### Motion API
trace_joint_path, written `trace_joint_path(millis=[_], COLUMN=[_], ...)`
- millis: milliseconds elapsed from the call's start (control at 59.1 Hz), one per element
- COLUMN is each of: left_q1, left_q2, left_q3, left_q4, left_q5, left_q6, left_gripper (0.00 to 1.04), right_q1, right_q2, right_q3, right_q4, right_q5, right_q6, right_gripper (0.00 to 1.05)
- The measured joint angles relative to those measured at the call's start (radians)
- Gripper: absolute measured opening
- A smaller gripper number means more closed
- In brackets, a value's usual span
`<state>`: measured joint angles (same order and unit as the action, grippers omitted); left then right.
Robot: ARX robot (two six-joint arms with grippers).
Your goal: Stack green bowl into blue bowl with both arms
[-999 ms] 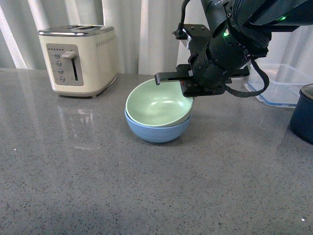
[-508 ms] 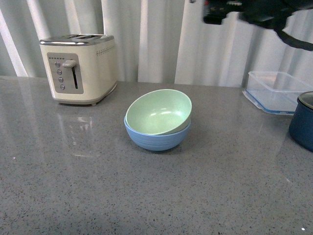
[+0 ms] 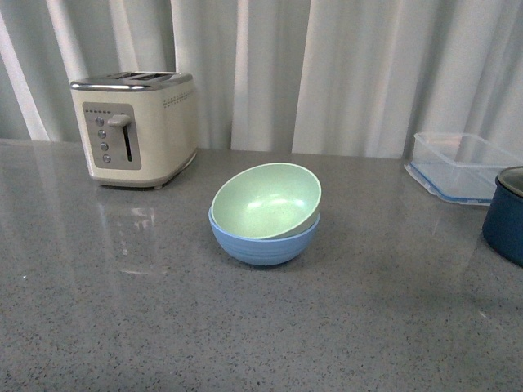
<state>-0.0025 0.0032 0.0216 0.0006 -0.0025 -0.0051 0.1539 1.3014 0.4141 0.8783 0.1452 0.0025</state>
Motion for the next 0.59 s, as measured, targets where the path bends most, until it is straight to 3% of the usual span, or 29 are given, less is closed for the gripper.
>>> trace_joint_path(millis=[271, 406, 457, 593], left_q1=[0.0, 0.0, 0.0, 0.0], left_q2=[0.0, 0.0, 0.0, 0.0], left_q3=[0.0, 0.0, 0.0, 0.0], left_q4=[0.0, 0.0, 0.0, 0.0], left_q5=[0.0, 0.0, 0.0, 0.0], left_q6=[0.0, 0.0, 0.0, 0.0], left_gripper=[0.98, 0.98, 0.98, 0.98], right_q1=[-0.058, -0.082, -0.123, -0.151], right_q2=[-0.183, -0.278, -0.317, -0.422], right_q3=[-0.185, -0.251, -0.273, -0.32], right_q4=[0.002, -0.029, -0.048, -0.106], right_q5=[-0.051, -0.076, -0.134, -0.14], right_q6=[0.0, 0.0, 0.0, 0.0], right_gripper=[0.01, 0.01, 0.01, 0.01])
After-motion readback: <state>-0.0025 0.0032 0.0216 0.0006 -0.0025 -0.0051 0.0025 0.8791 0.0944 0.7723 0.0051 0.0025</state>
